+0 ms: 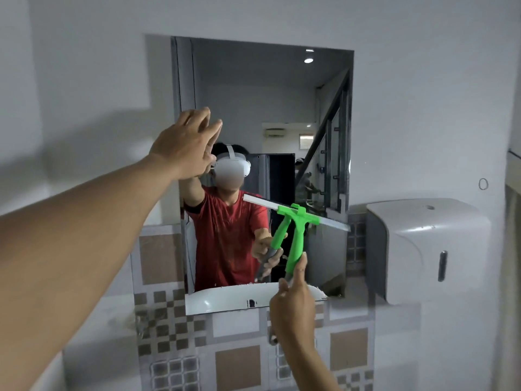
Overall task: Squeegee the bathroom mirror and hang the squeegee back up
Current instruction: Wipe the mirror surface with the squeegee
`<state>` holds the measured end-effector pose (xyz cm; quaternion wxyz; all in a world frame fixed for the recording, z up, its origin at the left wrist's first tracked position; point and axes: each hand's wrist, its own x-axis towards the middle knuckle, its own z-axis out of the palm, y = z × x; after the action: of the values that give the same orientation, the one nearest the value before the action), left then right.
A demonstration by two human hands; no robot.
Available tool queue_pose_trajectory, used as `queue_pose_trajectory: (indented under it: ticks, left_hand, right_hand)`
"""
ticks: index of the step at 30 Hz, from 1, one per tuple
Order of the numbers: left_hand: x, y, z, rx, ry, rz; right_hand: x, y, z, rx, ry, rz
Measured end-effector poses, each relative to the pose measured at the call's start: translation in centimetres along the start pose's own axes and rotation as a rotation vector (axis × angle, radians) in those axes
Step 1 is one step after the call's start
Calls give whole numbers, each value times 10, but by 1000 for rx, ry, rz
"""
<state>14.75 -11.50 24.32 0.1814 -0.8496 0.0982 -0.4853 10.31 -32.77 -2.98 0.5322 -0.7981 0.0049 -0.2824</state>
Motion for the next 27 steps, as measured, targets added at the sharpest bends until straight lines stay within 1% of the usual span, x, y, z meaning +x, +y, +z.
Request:
queue_pose_trajectory:
  ticks: [3,5,8,10,13,16,18,19,21,24,27]
  left_hand:
    - [0,1,-1,-12,-2,-13]
    - [0,1,-4,-32,-7,-26]
    - [0,0,-6,-56,-12,-35]
    - [0,-1,-8,-64,-12,-47]
    - [1,-2,-10,-71,-18,-51]
    - [1,-2,-10,-83,-10,-50]
    - [1,-1,-8,-86,-5,-49]
    - [1,-1,-7,-82,-5,-51]
    - [1,-1,-6,-72,-6,-52]
    - [0,-1,-5,-61,0,-44]
    - [-1,2,-4,-67,12,-46]
  right_hand:
    - [-17,-21,39,222,18,19]
    - [-22,-39,58,305,47,20]
    - [-27,-62,75,357,31,-24]
    - [-30,-70,78,309,-28,-97]
    - [-31,-63,77,137,-46,-213]
    - [-32,-42,71,-149,-72,-363]
    - [-32,-30,62,-389,-169,-482]
    - [-32,-27,55,-481,-220,-511]
    - [-26,-21,38,-596,-272,-549]
    - [-7,-11,14,-701,-191,-667]
    - [17,-7,-10,-873,-166,-763]
